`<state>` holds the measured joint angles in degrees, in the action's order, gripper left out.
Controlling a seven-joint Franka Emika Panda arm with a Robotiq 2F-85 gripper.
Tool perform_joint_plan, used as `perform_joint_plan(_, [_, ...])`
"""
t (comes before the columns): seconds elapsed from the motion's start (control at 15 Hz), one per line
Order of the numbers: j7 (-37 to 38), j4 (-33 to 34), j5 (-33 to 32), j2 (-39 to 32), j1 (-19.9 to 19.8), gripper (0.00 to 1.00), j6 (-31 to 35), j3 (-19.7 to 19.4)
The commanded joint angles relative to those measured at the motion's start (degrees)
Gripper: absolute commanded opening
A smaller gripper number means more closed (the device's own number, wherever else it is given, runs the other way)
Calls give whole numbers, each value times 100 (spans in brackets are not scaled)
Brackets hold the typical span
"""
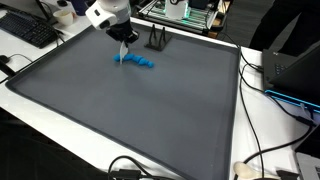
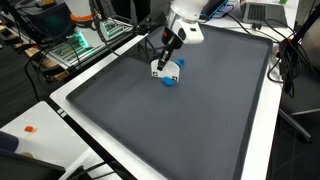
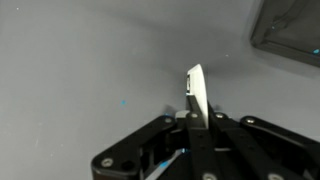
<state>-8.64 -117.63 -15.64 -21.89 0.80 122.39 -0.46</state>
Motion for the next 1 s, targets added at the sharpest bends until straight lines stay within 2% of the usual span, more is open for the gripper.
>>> perform_joint_plan(0.0, [-142, -200, 227, 181, -109, 1, -65, 43])
perform_joint_plan(0.6, [5, -353, 374, 761, -121, 1, -425, 14])
perform_joint_plan(0.93, [275, -471, 1009, 1229, -194, 1, -742, 1])
